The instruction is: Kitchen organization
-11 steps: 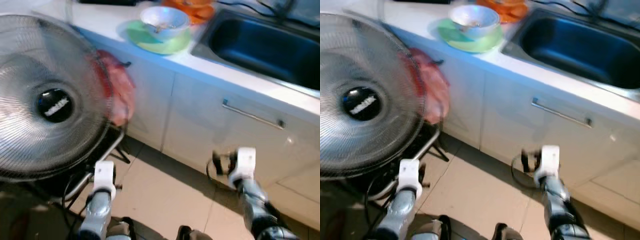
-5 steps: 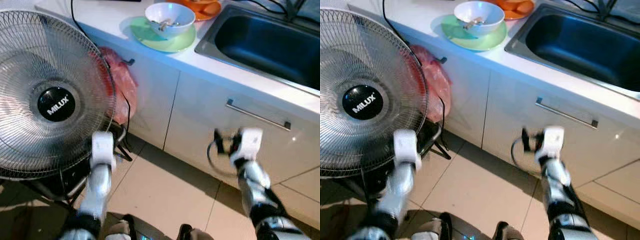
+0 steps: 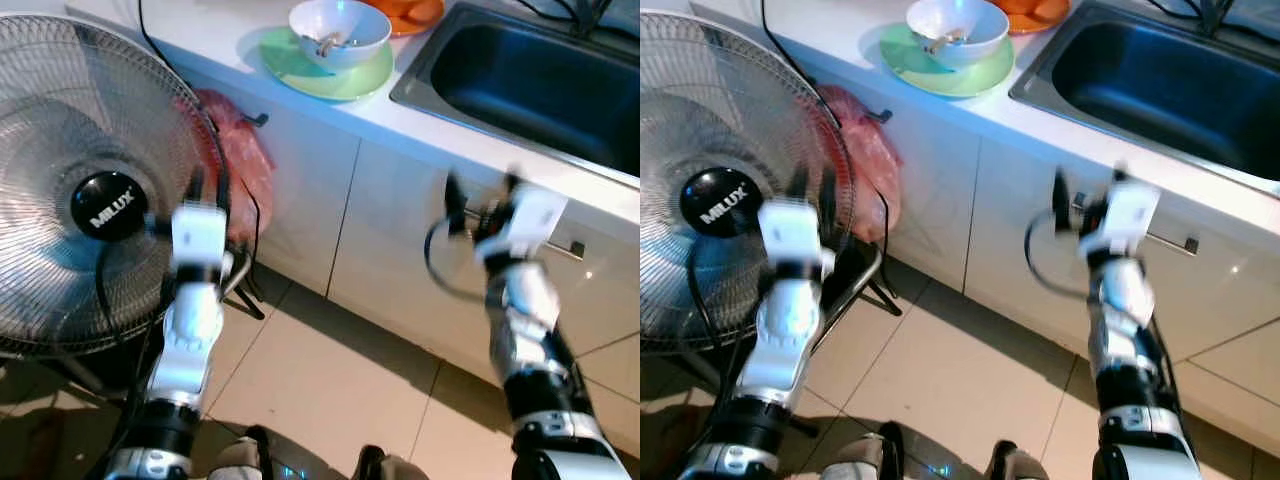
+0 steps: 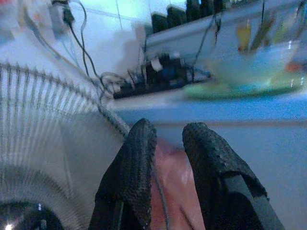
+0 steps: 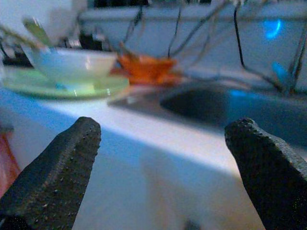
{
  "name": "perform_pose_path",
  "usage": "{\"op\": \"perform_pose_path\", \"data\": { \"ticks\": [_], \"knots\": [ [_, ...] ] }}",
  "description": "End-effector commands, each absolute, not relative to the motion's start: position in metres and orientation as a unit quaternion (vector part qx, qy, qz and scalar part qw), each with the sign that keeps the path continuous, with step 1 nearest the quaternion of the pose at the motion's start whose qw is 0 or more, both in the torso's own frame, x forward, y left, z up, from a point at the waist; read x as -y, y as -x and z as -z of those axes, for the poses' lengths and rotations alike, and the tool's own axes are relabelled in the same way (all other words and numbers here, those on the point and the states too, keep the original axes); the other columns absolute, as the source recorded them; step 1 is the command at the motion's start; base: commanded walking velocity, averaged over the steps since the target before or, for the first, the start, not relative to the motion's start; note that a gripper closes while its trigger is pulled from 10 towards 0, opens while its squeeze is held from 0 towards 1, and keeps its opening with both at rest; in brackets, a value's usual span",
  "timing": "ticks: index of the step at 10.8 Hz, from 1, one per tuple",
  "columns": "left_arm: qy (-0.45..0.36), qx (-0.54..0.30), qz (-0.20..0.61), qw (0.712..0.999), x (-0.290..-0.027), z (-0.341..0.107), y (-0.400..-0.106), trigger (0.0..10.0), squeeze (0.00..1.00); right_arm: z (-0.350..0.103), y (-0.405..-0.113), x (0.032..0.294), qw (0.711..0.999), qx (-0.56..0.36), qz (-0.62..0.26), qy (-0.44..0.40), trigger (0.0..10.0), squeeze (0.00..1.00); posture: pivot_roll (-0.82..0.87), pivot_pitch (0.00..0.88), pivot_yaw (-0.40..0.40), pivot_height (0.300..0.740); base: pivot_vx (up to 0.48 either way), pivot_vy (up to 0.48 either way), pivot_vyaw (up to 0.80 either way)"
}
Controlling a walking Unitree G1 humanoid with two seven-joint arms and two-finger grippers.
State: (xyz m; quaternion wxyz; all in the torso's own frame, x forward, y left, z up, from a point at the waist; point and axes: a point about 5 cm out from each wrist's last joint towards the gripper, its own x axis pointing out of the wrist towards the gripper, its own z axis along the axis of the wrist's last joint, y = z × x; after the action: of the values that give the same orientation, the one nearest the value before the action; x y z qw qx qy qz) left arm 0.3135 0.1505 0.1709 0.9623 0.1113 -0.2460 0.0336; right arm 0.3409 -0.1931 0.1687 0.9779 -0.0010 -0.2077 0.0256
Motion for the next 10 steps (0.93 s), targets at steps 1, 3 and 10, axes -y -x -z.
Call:
{"op": "perform_pose_path", "data": {
  "ticks": [1, 3, 10],
  "knots": [
    [-0.109, 0.214, -0.024, 0.97, -0.148, -0.168, -0.314, 10.0, 0.0, -0.179, -0.341, 0.192, 0.975, 0.219, -0.024, -0.01, 10.0, 0.0, 0.06, 0.169, -0.03, 0.74, 0.0, 0.0, 0.0],
    [-0.097, 0.209, -0.014, 0.973, -0.142, -0.182, -0.321, 10.0, 0.0, -0.197, -0.34, 0.184, 0.97, 0.241, -0.038, -0.011, 10.0, 0.0, 0.06, 0.159, -0.027, 0.74, 0.0, 0.0, 0.0],
    [-0.083, 0.229, 0.007, 0.97, -0.128, -0.213, -0.321, 10.0, 0.0, -0.194, -0.336, 0.168, 0.975, 0.214, -0.058, -0.033, 10.0, 0.0, 0.07, 0.167, -0.03, 0.74, 0.0, 0.0, 0.0]
  ]
}}
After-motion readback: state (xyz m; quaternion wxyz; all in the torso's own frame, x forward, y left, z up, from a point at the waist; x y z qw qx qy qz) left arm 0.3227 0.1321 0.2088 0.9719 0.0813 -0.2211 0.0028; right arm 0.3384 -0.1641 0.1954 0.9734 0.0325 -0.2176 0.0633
